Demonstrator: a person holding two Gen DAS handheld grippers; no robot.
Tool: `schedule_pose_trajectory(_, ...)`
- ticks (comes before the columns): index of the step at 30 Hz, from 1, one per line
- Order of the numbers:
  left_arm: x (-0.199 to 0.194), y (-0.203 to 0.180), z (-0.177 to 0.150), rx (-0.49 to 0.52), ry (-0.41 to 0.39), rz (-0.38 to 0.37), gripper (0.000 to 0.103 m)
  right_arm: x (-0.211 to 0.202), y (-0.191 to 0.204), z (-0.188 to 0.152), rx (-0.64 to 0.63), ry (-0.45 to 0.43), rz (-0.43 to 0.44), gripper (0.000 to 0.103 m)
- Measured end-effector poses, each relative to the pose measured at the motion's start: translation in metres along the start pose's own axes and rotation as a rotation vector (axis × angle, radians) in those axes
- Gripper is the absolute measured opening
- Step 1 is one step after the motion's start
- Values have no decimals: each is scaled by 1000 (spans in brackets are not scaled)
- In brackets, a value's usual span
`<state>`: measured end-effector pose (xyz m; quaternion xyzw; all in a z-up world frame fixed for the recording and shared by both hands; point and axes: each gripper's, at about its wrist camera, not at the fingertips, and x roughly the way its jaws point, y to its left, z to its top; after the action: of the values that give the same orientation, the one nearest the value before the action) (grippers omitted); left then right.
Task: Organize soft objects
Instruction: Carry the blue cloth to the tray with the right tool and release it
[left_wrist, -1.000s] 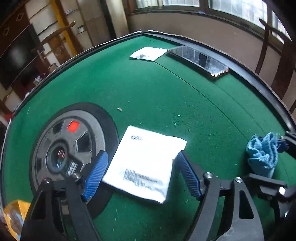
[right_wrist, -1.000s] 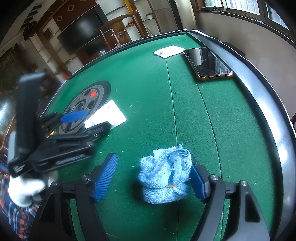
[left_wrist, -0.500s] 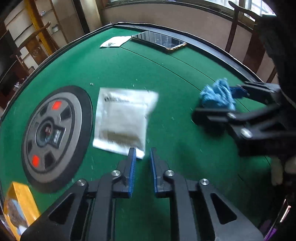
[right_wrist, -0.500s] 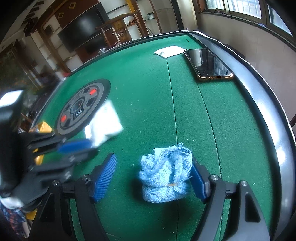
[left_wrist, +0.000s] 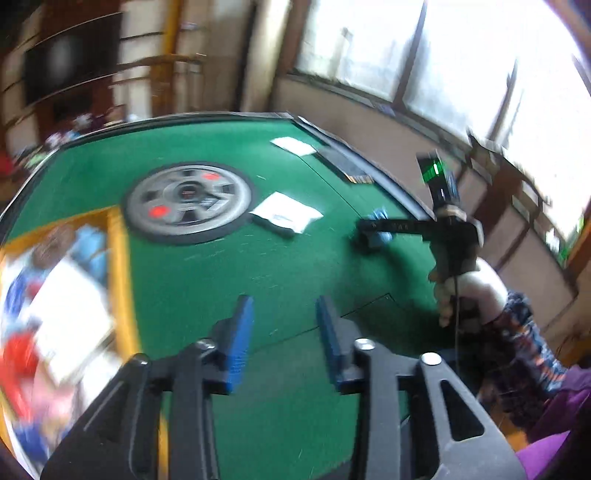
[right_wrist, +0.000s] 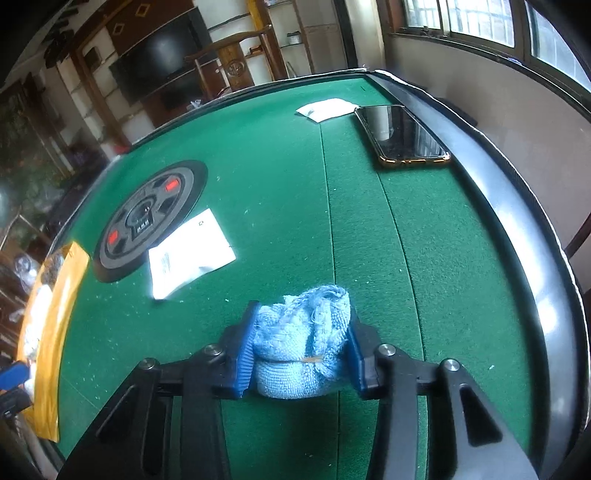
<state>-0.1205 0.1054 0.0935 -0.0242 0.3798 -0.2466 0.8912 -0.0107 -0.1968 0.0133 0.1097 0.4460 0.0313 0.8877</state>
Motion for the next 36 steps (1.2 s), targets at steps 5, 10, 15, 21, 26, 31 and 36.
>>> schedule_pose_trajectory(5, -66, 64, -30, -187, -96, 62, 46, -8, -1, 0, 30, -13, 38, 37)
schedule_pose_trajectory(10, -108, 127, -62, -380, -183, 166, 55, -44, 41, -8, -35, -42, 141, 37)
schedule_pose_trajectory(15, -128, 166, -94, -526, -234, 224, 55, -64, 128, -11, -205, -16, 255, 37)
schedule_pose_trajectory(21, -138, 182, -120, -570, -261, 229, 57, -55, 239, -30, -386, 84, 402, 37)
schedule_pose_trajectory(26, -150, 191, -135, -585, -276, 227, 57, -38, 319, -46, -497, 154, 472, 37)
schedule_pose_trajectory(31, -158, 203, -146, -609, -285, 225, 60, -20, 385, -63, -555, 249, 562, 37)
schedule_pose_trajectory(36, -161, 211, -155, -629, -290, 219, 60, 6, 434, -86, -599, 340, 593, 37)
